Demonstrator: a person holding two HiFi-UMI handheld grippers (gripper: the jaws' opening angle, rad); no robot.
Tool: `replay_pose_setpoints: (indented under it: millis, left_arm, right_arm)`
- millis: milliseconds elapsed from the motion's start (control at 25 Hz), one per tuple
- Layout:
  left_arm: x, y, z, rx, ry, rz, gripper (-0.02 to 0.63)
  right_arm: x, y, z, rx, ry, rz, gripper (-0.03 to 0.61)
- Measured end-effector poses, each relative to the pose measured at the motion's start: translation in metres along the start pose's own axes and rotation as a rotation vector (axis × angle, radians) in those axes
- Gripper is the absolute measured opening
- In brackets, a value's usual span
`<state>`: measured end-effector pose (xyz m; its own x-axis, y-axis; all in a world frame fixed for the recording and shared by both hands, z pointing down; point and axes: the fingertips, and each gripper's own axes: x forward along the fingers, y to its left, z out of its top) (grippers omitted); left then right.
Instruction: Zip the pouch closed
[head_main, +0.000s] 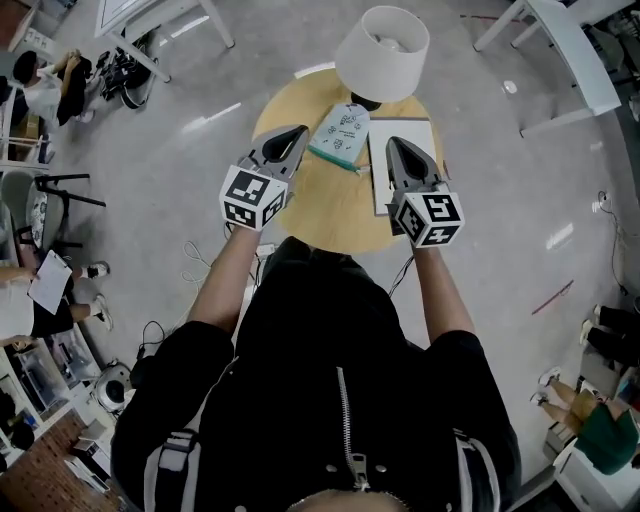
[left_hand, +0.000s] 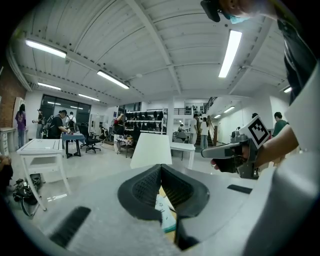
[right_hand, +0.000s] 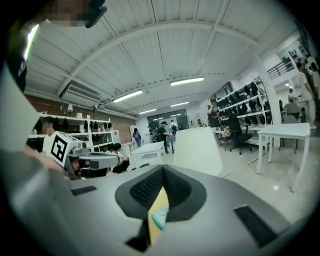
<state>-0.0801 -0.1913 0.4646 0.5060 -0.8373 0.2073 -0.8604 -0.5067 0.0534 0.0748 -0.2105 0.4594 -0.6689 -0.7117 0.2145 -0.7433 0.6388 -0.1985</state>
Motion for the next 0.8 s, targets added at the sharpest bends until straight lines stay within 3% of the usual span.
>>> replay_pose_setpoints:
  millis: [120, 400, 800]
  left_arm:
    - [0.007, 0.009, -0.001, -0.004, 0.012, -0.001, 0.006]
    - [0.022, 0.025, -0.007, -0.015, 0.043, -0.027, 0.006]
    - [0.034, 0.031, -0.053, -0.071, 0.126, -0.072, 0.006]
  right_arm:
    - [0.01, -0.002, -0.003, 0.037, 0.002, 0.021, 0.003]
    - [0.029, -0.015, -0.023, -0.009, 0.081, -0.007, 0.005]
    - [0.046, -0.029, -0.093, 0.022, 0.239, -0.017, 0.004]
